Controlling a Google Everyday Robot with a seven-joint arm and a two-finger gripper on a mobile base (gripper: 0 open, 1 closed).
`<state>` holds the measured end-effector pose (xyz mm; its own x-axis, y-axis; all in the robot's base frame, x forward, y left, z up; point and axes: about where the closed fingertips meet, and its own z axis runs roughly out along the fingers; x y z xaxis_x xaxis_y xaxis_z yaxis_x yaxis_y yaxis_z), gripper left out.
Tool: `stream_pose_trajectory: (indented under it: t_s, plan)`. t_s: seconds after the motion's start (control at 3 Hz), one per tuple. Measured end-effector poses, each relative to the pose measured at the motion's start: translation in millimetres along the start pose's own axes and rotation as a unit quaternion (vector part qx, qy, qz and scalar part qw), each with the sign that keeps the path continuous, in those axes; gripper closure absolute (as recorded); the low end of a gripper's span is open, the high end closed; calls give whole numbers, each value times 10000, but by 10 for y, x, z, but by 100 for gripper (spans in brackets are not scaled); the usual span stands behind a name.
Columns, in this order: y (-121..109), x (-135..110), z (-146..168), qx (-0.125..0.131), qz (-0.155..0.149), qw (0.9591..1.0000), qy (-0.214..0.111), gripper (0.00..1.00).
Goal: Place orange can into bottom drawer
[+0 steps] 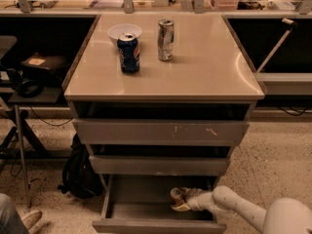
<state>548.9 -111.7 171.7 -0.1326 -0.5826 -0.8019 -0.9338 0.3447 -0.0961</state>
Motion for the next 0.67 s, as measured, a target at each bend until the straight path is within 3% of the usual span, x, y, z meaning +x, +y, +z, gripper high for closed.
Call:
stream_pose_trajectory:
  t_s: [0.67]
  plan:
    - [0,0,1,-1,0,10000,0,12]
